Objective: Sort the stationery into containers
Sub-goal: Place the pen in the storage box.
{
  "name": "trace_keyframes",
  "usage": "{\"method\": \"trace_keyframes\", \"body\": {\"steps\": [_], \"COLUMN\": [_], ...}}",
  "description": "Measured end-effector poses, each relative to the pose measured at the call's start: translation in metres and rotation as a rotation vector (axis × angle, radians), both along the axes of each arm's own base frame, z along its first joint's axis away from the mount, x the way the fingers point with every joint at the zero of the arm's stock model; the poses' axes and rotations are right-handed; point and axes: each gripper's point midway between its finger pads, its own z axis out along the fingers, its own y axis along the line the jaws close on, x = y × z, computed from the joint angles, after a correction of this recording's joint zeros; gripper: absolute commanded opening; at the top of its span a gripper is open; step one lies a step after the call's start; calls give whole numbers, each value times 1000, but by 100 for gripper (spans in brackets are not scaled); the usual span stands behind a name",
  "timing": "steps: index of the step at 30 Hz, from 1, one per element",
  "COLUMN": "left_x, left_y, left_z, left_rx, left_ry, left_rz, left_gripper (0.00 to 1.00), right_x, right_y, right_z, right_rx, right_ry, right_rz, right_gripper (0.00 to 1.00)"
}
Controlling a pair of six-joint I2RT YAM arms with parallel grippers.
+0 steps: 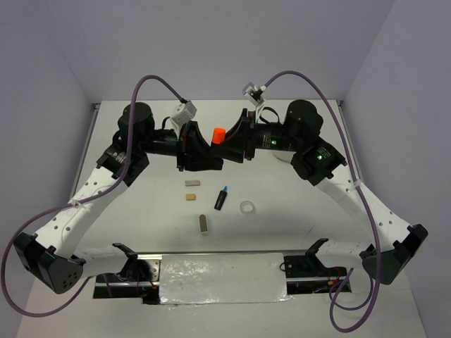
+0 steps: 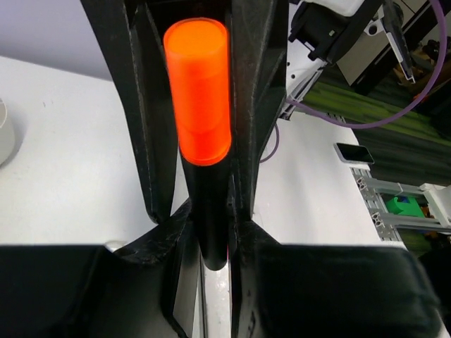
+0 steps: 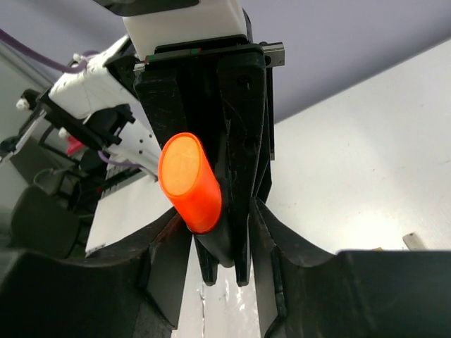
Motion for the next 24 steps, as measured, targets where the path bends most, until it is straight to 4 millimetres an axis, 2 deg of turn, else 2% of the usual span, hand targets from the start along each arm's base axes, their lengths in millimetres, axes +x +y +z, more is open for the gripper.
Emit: {"method": "trace_keyframes", "body": {"steps": [2,6,12,13,14,18,19,22,23,24], "left_x": [-1,-1,-7,-8,-9,-11,-10,-8,-6,-3], "left_y": [2,5,7,8,8,9,8,8,8,8], "left_z": [-4,-14,-32,-34,-36,-39,-39,-41,-42,-43], "left_rx": [15,54,114,119,122,134,134,139,142,149], "left_ry": [-5,7,-6,-10,-9,11,7,4,0,-3], "left_rz": [6,22,5,1,-2,-9,-8,-3,7,24], "left_gripper": [0,0,0,0,0,0,0,47,95,99], "right_x": [-1,-2,-4,-4,-3,-3,-4,-3,-1,1], "right_y": [1,2,2,1,1,0,0,0,0,-1], "right_z": [-2,-10,-14,-14,-13,-13,-13,-15,-16,-17], "right_rx": [-16,-51,-64,-62,-61,-62,-63,-67,-69,-72], "right_ry": [5,10,25,25,24,4,5,3,2,4], "right_rz": [18,38,49,46,42,38,43,40,31,20], "right_gripper": [36,37,48,47,42,0,0,0,0,0]}}
